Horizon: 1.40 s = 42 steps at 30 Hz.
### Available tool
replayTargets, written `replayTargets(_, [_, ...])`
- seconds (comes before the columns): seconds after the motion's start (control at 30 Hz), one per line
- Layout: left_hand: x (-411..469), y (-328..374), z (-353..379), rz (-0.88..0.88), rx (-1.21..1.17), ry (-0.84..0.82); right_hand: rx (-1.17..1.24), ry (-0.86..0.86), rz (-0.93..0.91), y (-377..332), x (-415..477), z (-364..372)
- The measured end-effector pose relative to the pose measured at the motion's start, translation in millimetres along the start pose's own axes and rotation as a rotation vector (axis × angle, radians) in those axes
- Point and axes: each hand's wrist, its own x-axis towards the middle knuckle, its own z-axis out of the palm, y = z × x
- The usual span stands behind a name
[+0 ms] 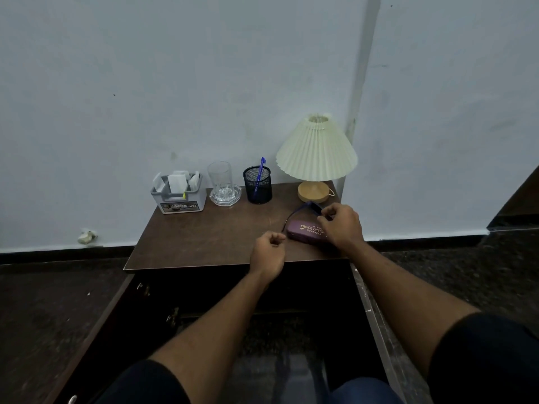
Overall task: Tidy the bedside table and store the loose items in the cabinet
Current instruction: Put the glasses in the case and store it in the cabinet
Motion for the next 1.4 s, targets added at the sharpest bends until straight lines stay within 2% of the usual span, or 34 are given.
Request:
replayTargets(0.17, [8.4, -10.7, 4.0, -0.003, 0.003, -0.012, -0.140, -0.076, 0.025, 12.7, 18.9, 8.1])
replayTargets(0.53, [14.0, -13.0, 1.3, -0.054, -0.042, 0.003, -0.212, -0.070, 0.015, 8.0, 28.8, 3.1])
replayTargets(0.97, [-5.3, 14.9, -34.1, -0.025, -0.115, 0.013, -0.075, -0.031, -0.114, -33.1, -1.4, -24.2])
replayTargets(1.17, [-13.8, 25.2, -68.1, -0.009, -0.152, 0.080, 0.017, -0.104, -0.163, -58.6, -27.6, -21.7])
replayTargets(1.4, [-16.5, 17.8, -104.0, 0.048, -0.166, 0.194, 0.123, -0.192, -0.140, -73.7, -58.9, 0.1])
